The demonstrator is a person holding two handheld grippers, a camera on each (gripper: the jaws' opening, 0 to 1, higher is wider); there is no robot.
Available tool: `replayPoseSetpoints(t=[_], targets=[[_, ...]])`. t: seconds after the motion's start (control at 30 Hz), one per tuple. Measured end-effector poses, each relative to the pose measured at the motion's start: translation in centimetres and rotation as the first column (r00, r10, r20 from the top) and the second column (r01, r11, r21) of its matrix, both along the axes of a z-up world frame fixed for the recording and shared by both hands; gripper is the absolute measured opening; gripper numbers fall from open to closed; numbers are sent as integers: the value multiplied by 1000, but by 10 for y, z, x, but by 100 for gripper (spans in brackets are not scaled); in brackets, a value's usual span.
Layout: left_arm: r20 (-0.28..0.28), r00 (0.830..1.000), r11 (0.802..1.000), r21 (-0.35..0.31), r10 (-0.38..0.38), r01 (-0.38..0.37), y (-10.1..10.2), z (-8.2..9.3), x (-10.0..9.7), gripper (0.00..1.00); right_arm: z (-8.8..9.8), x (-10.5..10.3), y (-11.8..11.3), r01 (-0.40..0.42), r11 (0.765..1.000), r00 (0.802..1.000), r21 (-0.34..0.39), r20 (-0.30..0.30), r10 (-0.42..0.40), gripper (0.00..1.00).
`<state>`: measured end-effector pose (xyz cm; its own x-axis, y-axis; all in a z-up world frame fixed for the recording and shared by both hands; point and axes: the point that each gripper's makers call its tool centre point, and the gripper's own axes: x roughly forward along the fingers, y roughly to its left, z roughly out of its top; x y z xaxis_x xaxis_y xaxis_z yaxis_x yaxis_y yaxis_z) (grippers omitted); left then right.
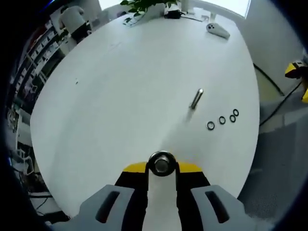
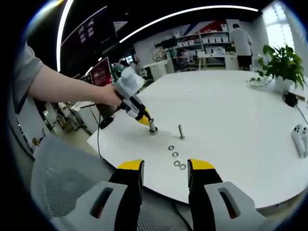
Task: Place the washer onto the threaded stud by aligning its center hole with the stud, sliding it down to the base, and recovering from edge contact or off-axis alignment until the washer reaches the visible bottom stop.
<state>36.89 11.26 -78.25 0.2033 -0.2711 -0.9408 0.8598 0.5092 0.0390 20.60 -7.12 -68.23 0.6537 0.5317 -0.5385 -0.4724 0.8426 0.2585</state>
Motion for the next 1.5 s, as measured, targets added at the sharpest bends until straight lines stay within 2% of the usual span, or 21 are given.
replayPoseSetpoints(t=[0.53,0.83,0.9,1.0,1.07,1.17,1.27,1.5], targets=[[-25,1000,999,36,3,-2,0,-23,-2,19,1,0,0,3,1000,1000,7,0,-3,38],[-41,999,999,38,31,-30,0,-33,-4,20,1,0,-1,8,1000,1000,9,3,-8,38],[-28,999,999,26,43,-42,-1,-32,-1,20,1,0,-1,10,1000,1000,10,4,-10,38],[-40,998,999,21,49,-48,-1,-32,-2,21,2,1,-1,12,1000,1000,11,5,-12,38],[-27,998,998,17,61,-60,0,-29,-1,23,2,0,-1,12,1000,1000,11,6,-12,38],[25,996,996,-7,84,-84,-1,-19,7,28,2,1,-1,12,1000,1000,13,8,-12,38],[32,992,992,-44,122,-120,-1,-9,8,26,3,1,-1,10,1000,1000,14,9,-10,38],[72,980,980,-83,184,-178,12,17,1,26,3,1,2,-2,1000,1000,18,11,2,38]])
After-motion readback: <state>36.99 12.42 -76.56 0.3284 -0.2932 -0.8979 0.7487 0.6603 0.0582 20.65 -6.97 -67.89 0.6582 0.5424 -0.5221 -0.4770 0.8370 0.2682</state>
